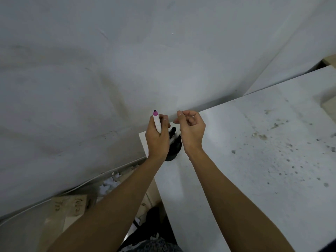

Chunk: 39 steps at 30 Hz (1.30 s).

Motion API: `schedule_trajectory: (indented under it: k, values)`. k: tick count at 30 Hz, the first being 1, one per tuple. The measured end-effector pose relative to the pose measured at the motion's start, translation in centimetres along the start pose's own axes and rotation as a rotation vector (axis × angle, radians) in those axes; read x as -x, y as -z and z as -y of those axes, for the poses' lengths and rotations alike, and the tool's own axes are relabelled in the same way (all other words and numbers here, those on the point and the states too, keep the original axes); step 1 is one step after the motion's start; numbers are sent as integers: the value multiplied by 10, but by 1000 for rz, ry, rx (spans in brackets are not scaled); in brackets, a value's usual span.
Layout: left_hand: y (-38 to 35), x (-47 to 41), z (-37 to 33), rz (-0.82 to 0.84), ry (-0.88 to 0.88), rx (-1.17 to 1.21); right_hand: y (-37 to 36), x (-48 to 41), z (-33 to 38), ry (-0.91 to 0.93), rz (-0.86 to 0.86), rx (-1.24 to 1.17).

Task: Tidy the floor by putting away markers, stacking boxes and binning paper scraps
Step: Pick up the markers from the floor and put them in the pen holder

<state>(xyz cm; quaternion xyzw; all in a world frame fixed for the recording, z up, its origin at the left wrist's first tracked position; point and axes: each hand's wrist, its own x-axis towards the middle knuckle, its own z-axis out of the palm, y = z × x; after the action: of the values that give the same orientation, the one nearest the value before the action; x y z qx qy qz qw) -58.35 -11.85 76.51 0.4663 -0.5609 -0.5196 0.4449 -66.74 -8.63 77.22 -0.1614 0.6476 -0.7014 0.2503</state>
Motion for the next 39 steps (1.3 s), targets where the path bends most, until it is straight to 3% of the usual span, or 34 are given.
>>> schedule_trajectory:
  k: [13,21,39]
  values:
    - [0,9,5,-20,75,109,22,12,6,6,-38,7]
    - [25,15,-2,-49,80,123,10,35,11,111,-83,158]
    - [115,98,-19,-26,21,54,10,152,18,22,204,97]
